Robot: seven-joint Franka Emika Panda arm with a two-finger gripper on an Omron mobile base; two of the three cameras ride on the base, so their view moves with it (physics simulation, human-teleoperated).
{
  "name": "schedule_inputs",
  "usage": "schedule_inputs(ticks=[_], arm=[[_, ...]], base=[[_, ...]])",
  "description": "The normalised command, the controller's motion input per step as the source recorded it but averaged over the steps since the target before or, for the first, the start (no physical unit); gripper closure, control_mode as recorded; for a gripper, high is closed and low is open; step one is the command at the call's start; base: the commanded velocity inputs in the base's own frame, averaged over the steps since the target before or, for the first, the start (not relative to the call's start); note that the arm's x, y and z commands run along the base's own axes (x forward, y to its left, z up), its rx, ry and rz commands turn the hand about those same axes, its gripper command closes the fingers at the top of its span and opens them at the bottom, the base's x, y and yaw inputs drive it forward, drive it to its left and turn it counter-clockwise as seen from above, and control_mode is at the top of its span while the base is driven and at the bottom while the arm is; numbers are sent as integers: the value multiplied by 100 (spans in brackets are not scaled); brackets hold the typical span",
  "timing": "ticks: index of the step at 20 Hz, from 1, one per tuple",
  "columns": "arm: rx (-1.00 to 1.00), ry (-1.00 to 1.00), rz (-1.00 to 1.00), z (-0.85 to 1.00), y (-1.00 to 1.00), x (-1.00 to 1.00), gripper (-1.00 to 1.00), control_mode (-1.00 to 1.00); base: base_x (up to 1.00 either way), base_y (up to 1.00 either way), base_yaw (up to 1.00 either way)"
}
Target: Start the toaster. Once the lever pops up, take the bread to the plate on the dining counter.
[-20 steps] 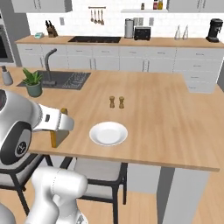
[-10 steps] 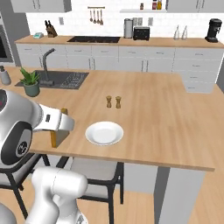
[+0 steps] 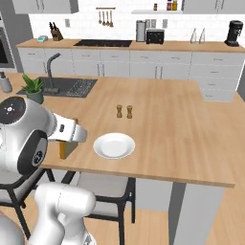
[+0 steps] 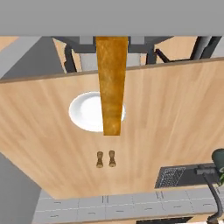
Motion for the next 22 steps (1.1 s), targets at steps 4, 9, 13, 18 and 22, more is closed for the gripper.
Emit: schedule_inputs(ticks=[4, 9, 13, 18, 22], arm=[[25, 0, 0, -42, -18, 72, 100, -100], [23, 0, 0, -42, -6, 88, 100, -100], [19, 0, 0, -37, -4, 97, 100, -100], [13, 1, 0, -36, -15, 77, 100, -100], [4, 5, 0, -33, -28, 52, 100, -100]], base=[[0, 0, 0], [0, 0, 0], [0, 0, 0], [0, 0, 0], [0, 0, 0]])
